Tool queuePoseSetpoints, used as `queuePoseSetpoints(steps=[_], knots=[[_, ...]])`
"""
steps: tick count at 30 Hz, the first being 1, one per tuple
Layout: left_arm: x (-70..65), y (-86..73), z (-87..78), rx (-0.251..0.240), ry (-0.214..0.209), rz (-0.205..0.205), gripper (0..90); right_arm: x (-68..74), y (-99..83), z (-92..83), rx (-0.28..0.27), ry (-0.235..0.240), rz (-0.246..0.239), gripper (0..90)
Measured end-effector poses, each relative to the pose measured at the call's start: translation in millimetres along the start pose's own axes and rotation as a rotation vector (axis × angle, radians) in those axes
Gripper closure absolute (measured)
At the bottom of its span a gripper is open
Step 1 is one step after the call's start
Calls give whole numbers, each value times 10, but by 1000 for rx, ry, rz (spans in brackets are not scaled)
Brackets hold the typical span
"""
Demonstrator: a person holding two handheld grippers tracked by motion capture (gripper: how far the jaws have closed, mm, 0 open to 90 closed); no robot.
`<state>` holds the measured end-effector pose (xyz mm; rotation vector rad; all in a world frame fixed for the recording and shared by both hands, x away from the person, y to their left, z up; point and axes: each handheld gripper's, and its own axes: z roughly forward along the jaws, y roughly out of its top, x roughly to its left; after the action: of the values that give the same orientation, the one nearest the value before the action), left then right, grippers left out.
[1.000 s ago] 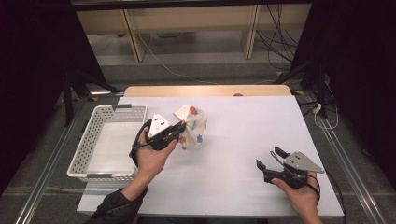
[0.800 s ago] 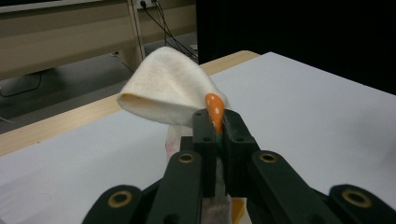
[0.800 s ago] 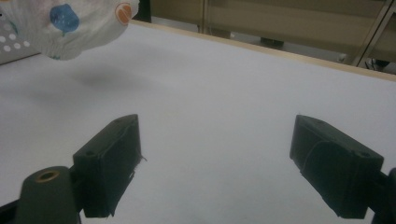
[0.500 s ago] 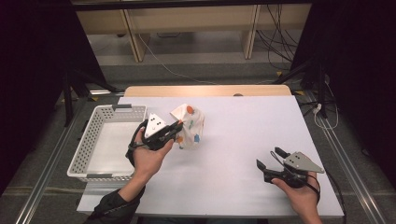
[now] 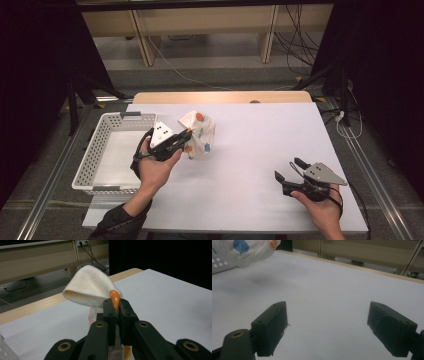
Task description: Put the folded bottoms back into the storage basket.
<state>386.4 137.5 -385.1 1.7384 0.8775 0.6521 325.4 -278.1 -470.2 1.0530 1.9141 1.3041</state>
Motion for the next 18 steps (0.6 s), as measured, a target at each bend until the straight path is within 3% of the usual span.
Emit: queuePoseSetpoints(steps=[18], knots=[[69,-5,-79,-6,18,-1,848,0,1,1,0,0,-1,171]])
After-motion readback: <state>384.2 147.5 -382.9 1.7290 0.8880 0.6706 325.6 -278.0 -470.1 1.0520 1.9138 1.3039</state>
